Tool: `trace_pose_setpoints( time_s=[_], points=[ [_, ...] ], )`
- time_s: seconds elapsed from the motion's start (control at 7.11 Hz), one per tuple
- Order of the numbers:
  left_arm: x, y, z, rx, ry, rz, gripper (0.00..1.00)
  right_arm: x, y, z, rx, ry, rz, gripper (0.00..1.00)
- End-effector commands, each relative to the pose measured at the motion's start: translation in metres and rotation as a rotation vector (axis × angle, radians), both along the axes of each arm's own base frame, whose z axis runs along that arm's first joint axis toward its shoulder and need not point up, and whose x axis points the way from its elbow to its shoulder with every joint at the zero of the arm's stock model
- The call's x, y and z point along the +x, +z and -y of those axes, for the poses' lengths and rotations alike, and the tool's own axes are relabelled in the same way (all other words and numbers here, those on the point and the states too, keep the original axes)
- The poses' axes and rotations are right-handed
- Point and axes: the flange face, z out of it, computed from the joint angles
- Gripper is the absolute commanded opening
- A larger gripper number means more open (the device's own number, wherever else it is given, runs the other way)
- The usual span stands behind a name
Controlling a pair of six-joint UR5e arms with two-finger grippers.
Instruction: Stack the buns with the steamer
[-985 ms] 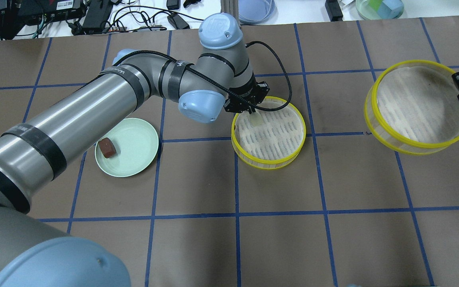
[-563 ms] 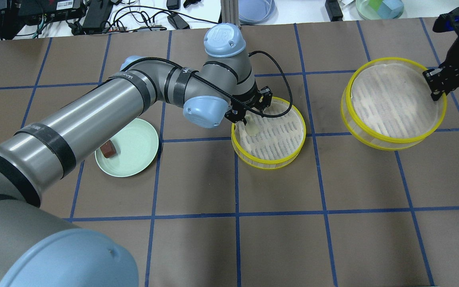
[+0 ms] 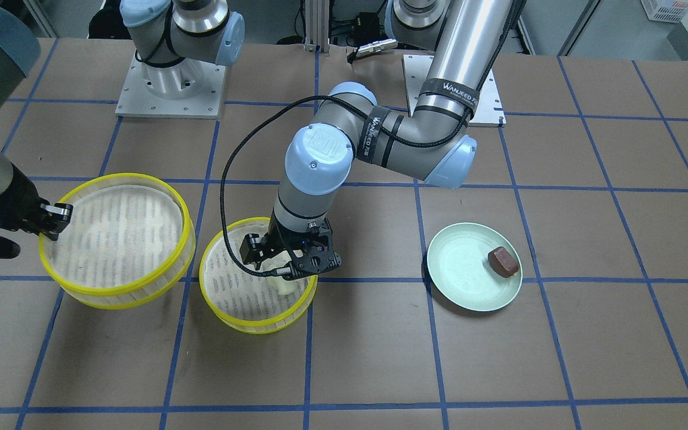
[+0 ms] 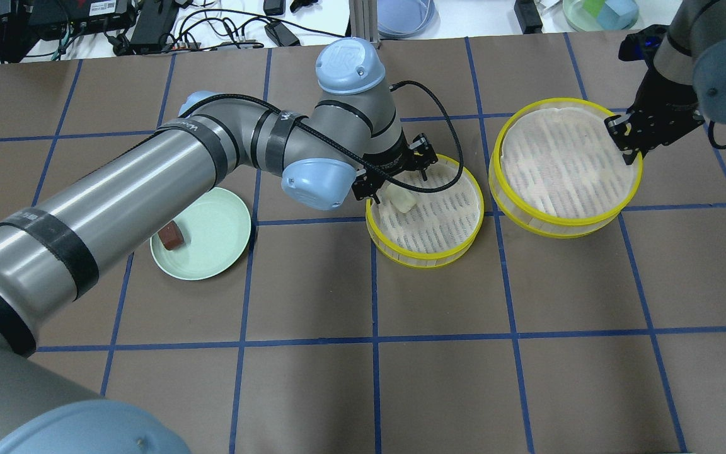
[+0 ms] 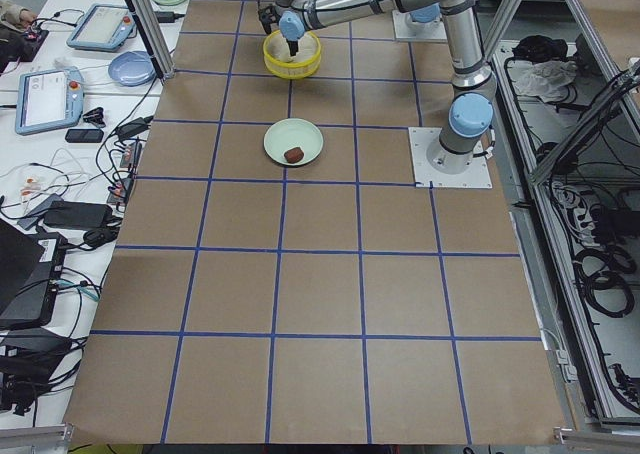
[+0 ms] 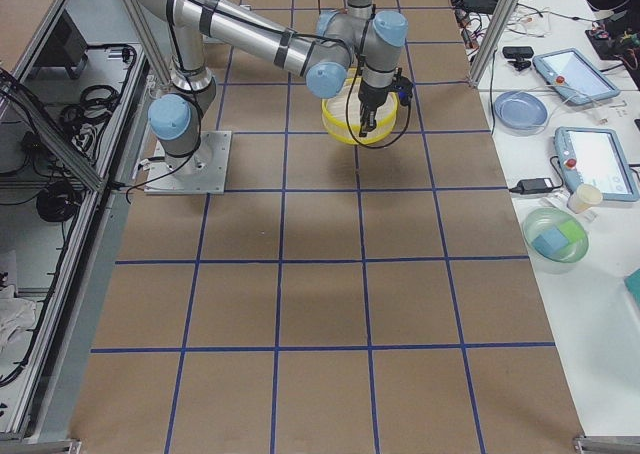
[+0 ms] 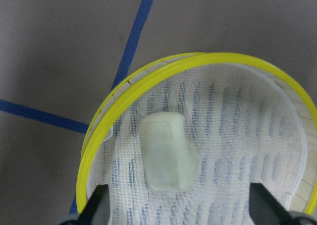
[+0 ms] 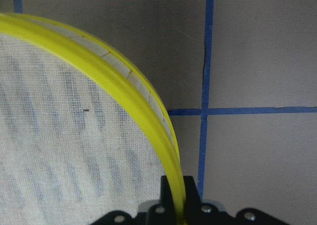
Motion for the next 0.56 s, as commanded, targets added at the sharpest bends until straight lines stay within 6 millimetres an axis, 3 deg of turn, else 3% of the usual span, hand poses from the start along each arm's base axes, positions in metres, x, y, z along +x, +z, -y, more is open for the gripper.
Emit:
trace_pose_setpoints(
  time_s=[0.0, 0.28, 0.42],
  points=[
    [0.047, 0.038, 0.017, -0.068, -0.049, -0.001, 1.0, 0.043, -0.023, 0.007, 0.023, -0.052, -0.005, 0.12],
    [0.148, 0.079, 0.041, -0.078, -0.069, 0.025, 1.0, 0.085, -0.026, 0.004, 0.027, -0.057, -0.005, 0.12],
    [0.206, 0.091, 0.048, -0.061, -0.095, 0.044, 1.0, 0.118, -0.031, 0.001, 0.026, -0.059, 0.028, 0.12]
  ],
)
